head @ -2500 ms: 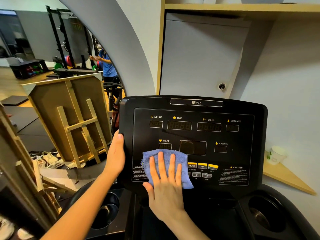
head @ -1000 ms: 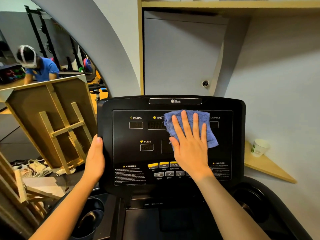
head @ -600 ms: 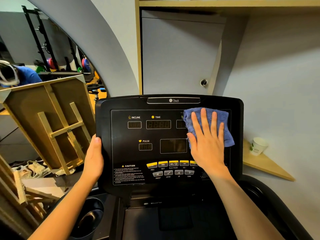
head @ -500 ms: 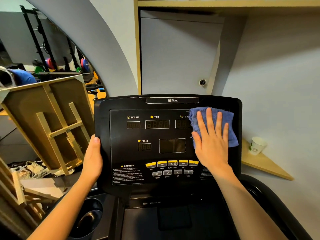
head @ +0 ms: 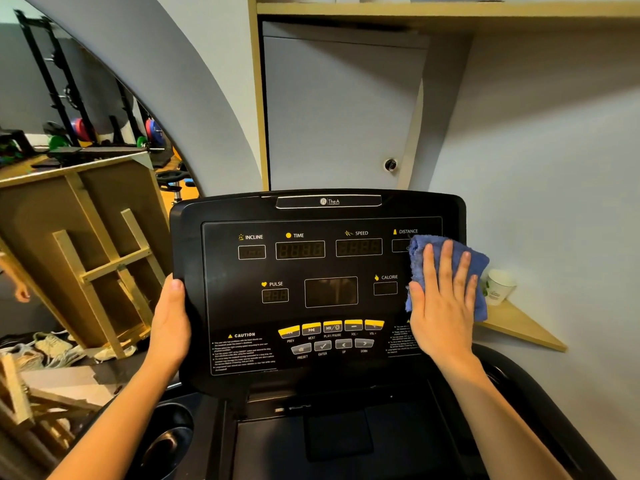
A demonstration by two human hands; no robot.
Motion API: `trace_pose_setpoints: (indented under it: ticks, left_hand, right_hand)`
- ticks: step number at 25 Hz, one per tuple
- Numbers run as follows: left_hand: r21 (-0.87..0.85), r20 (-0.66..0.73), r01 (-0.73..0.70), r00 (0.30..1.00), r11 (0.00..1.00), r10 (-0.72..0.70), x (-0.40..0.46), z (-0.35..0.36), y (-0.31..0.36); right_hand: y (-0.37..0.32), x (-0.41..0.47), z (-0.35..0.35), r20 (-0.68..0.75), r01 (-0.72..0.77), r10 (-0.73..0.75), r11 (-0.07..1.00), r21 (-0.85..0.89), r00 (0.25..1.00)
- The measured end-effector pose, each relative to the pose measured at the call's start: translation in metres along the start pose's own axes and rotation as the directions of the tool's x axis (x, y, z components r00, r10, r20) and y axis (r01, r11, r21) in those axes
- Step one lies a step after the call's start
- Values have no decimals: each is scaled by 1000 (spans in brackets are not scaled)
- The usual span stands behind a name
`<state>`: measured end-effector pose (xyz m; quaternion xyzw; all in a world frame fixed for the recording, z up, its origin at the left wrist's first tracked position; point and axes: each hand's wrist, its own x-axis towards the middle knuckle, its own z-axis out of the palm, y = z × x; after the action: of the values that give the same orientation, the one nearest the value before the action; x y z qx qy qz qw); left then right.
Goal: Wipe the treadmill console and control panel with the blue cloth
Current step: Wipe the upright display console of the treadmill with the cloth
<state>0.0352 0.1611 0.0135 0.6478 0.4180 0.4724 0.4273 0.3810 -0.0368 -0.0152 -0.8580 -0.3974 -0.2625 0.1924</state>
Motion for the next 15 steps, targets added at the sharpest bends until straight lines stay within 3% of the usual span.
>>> trace_pose_setpoints:
  ticks: [15]
  left_hand:
    - [10,-23,15,1000,1000,-15,-5,3,8]
  right_hand:
    - [29,-97,30,129,83,-69,991,-109,989]
